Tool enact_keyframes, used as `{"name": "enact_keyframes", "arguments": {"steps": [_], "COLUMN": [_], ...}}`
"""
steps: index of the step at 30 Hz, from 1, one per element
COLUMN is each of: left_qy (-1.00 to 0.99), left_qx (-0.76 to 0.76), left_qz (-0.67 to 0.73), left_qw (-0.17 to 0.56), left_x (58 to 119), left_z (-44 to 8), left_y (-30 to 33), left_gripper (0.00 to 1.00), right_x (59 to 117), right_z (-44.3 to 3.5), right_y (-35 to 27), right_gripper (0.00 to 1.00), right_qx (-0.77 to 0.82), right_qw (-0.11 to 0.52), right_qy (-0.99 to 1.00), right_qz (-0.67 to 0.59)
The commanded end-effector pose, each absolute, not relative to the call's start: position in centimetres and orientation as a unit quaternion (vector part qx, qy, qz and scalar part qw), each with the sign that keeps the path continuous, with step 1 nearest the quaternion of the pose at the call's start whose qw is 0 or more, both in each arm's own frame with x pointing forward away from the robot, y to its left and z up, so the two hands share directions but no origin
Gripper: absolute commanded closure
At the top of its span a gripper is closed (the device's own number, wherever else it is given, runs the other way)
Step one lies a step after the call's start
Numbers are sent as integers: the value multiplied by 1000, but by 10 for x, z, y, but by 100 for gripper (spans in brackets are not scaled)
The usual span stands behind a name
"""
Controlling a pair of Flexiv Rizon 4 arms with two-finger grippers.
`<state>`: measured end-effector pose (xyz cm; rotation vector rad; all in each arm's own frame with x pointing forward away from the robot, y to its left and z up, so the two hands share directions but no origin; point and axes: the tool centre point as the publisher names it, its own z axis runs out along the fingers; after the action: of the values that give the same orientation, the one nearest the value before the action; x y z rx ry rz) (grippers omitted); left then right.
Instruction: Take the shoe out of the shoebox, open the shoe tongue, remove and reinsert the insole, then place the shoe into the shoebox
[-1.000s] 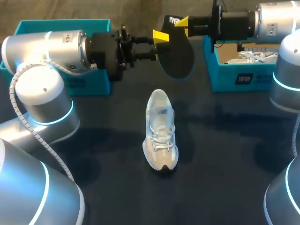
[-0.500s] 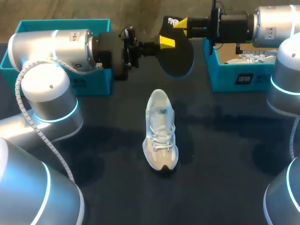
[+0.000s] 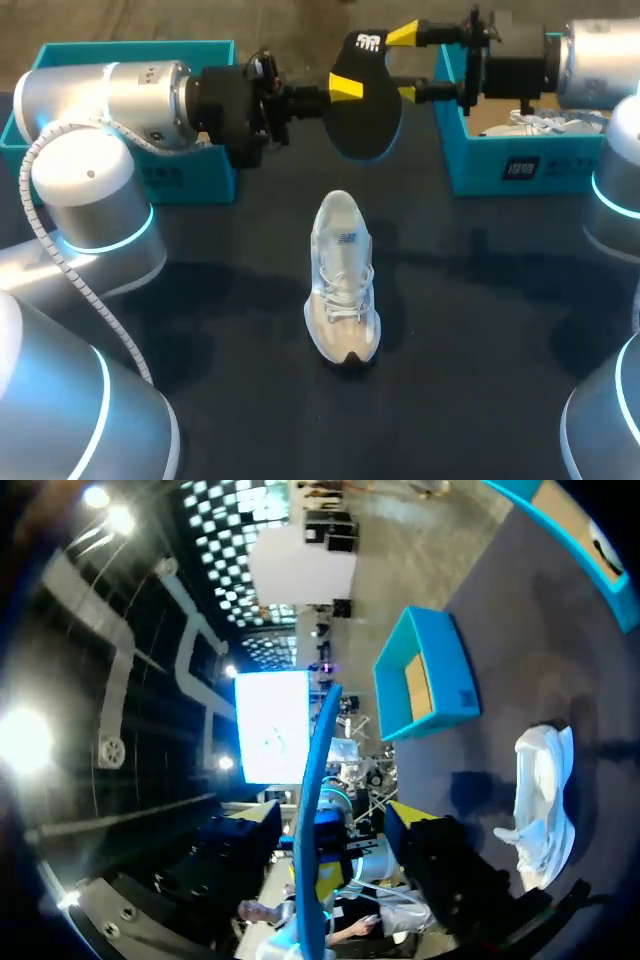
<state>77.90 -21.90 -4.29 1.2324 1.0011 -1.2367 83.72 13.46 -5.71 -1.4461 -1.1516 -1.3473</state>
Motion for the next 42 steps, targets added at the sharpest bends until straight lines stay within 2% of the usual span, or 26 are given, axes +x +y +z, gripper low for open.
{"name": "enact_keyframes", "arguments": {"steps": [1, 10, 25, 42], "left_qy": [415, 420, 426, 428], "left_qx": [521, 524, 532, 532], "left_qz": [-527, -519, -516, -515], "left_qw": [528, 529, 519, 518], "left_x": [783, 780, 764, 764], "left_z": [-43, -42, -40, -40], "left_y": [-211, -206, -196, -196], "left_gripper": [100, 100, 100, 100], "right_x": [803, 783, 760, 760], "right_z": [-70, -69, -73, -73], "right_y": [112, 97, 55, 55], "right_gripper": [0, 0, 0, 0], "right_qx": [-543, -493, -510, -510], "right_qw": [396, 386, 390, 390], "right_qy": [-461, -519, -527, -527], "right_qz": [-579, -582, -557, -557]}}
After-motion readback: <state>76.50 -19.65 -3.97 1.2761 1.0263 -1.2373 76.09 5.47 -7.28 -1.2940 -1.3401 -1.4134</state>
